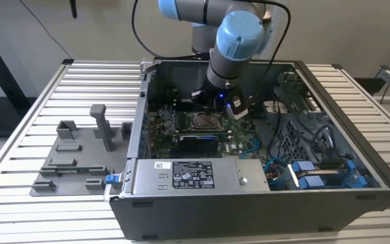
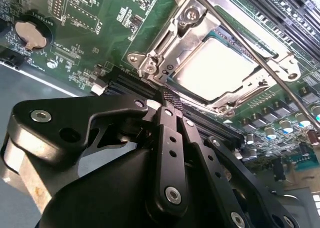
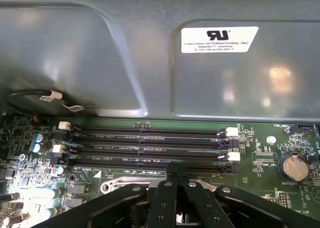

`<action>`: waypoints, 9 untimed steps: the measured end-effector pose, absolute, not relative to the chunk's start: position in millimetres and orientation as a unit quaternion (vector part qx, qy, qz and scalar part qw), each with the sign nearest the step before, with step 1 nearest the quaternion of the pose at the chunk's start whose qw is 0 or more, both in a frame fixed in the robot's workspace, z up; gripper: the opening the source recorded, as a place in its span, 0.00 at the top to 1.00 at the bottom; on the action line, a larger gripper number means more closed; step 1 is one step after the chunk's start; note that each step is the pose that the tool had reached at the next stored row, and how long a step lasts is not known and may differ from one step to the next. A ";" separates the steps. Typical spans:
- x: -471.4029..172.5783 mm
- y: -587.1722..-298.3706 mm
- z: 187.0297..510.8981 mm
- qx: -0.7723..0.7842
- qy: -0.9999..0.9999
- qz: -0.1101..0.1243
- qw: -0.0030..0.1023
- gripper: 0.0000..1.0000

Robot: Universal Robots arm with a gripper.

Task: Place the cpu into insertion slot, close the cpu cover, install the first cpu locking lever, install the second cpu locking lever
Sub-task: 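Install the first cpu locking lever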

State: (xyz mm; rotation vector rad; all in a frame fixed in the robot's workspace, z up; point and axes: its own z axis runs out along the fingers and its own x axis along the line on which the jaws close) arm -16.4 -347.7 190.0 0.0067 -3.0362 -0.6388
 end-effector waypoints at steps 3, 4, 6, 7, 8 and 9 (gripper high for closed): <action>-15.4 -347.8 189.6 0.002 -0.978 -0.206 0.020 0.89; -15.1 -347.8 189.4 0.002 -0.978 -0.206 0.020 0.89; -14.7 -347.8 189.0 0.002 -0.978 -0.206 0.020 0.89; -14.5 -347.8 188.8 0.002 -0.978 -0.206 0.020 0.89; -14.3 -347.8 188.6 0.002 -0.978 -0.206 0.020 0.89; -14.2 -347.8 188.3 0.002 -0.978 -0.206 0.019 0.89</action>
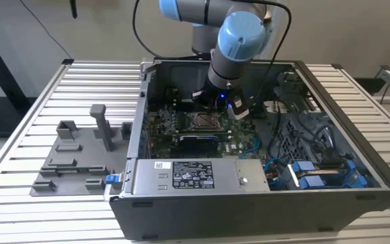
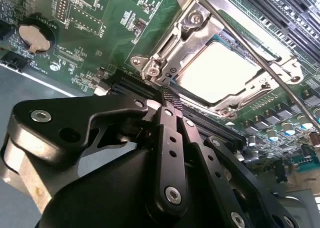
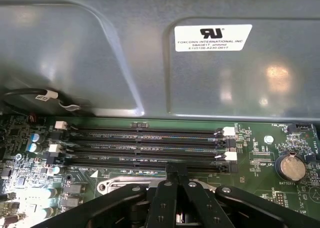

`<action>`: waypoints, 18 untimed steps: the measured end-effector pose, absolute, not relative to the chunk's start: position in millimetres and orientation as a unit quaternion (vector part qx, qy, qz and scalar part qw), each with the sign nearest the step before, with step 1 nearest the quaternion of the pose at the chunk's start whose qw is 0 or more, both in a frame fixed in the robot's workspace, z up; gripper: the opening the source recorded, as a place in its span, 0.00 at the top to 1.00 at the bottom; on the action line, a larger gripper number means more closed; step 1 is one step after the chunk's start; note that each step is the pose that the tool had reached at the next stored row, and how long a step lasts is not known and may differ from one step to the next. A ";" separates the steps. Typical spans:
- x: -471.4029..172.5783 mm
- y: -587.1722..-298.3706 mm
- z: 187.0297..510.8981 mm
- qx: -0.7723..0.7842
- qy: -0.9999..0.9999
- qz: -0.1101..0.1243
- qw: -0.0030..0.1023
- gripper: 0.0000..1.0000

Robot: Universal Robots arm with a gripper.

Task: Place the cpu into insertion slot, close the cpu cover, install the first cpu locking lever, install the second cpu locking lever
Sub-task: 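Install the first cpu locking lever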

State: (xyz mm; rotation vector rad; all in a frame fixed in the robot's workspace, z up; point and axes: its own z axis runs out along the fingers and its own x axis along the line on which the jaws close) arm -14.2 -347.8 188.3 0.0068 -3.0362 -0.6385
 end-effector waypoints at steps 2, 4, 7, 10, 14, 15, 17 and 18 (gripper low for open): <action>-14.0 -347.7 187.7 0.002 -0.978 -0.206 0.020 0.89; -13.6 -347.3 186.6 0.002 -0.978 -0.207 0.019 0.89; -13.7 -347.7 186.8 0.002 -0.978 -0.207 0.019 0.89; -13.8 -347.7 186.8 0.003 -0.975 -0.222 0.019 0.89; -13.8 -347.7 187.1 0.003 -0.974 -0.226 0.019 0.89; -13.8 -347.8 188.2 0.003 -0.974 -0.226 0.020 0.89; -13.8 -347.7 193.1 0.002 -0.974 -0.226 0.020 0.89; -13.8 -347.7 196.2 0.002 -0.974 -0.226 0.021 0.89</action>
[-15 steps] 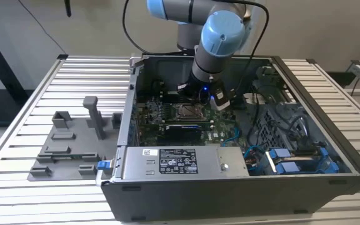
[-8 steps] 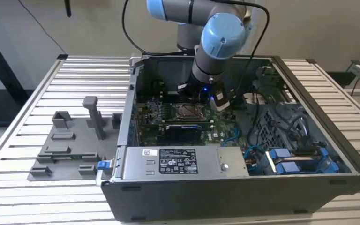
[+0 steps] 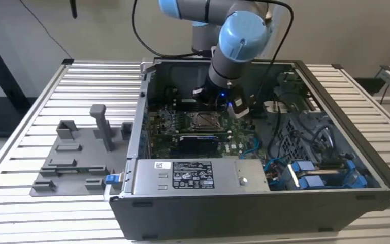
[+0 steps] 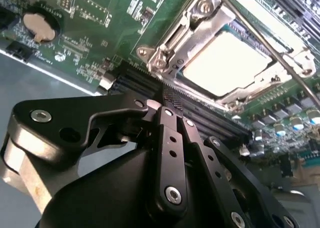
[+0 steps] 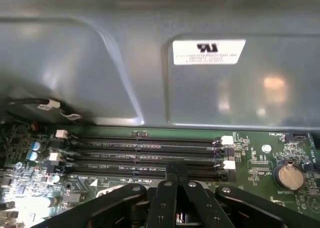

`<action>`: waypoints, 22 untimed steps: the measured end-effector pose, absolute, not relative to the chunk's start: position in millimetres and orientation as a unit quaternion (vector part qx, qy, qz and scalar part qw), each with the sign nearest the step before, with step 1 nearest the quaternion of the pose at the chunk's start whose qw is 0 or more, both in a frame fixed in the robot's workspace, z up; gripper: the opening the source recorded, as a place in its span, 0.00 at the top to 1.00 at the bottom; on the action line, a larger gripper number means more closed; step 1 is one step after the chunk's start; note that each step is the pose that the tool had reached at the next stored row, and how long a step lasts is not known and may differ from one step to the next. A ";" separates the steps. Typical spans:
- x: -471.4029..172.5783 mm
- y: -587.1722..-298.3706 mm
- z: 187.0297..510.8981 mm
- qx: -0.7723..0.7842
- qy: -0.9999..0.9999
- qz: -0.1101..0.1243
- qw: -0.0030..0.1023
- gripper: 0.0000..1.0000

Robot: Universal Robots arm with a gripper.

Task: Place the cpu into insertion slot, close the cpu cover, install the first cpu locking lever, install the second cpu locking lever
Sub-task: 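Install the first cpu locking lever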

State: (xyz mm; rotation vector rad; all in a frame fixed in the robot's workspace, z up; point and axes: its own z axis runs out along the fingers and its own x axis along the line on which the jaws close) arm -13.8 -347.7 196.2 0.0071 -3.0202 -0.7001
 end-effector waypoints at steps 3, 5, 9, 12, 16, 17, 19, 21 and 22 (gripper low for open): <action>-13.8 -347.7 208.9 0.002 -0.974 -0.226 0.022 0.89; -13.8 -347.7 215.0 0.002 -0.974 -0.226 0.022 0.89; -13.7 -347.6 221.7 0.002 -0.975 -0.220 0.023 0.89; -13.7 -347.7 221.9 0.001 -0.980 -0.196 0.023 0.89; -13.4 -347.7 222.2 0.000 -0.986 -0.164 0.023 0.89; -13.2 -347.7 222.9 0.000 -0.987 -0.160 0.023 0.89; -13.2 -347.7 224.0 0.000 -0.988 -0.151 0.023 0.89; -13.1 -347.8 226.9 0.000 -0.989 -0.145 0.023 0.89; -13.1 -347.8 229.0 0.000 -0.989 -0.143 0.023 0.89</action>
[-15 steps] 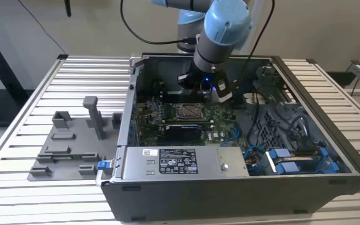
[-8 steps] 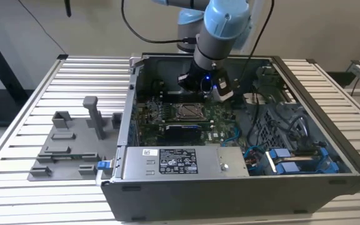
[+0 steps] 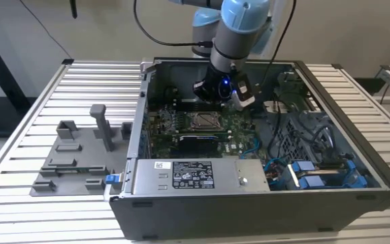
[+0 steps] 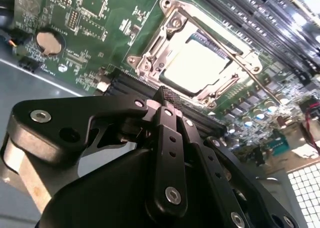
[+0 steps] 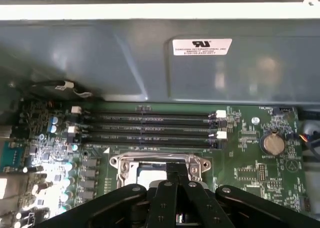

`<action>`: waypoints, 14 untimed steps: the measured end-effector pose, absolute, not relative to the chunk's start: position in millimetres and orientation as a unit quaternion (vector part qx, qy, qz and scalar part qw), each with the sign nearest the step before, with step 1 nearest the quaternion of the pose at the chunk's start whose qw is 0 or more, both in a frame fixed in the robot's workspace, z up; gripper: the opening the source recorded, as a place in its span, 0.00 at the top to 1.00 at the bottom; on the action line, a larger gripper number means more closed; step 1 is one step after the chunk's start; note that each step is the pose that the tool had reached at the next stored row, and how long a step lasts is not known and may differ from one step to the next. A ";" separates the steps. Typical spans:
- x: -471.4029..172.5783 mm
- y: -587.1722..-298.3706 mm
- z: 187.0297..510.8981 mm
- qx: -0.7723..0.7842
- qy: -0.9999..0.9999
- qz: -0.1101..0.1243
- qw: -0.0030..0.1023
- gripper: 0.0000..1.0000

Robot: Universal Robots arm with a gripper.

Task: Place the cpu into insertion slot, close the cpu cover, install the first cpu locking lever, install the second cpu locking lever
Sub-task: 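Install the first cpu locking lever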

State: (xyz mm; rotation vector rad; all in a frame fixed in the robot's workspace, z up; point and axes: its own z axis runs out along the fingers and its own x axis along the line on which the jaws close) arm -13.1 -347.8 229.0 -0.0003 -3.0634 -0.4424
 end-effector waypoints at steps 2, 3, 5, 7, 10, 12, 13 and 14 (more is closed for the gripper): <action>-13.1 -347.7 233.8 0.000 -0.990 -0.141 0.023 0.89; -13.1 -347.7 236.0 0.000 -0.990 -0.140 0.024 0.89; -13.1 -347.7 238.9 0.000 -0.990 -0.137 0.024 0.89; -13.1 -348.1 239.6 -0.001 -0.991 -0.131 0.025 0.89; -13.1 -348.4 241.2 -0.001 -0.992 -0.122 0.026 0.89; -13.1 -348.7 243.1 -0.001 -0.993 -0.117 0.026 0.89; -13.2 -348.9 244.3 -0.001 -0.993 -0.115 0.026 0.89; -13.5 -349.1 245.6 -0.001 -0.993 -0.113 0.026 0.89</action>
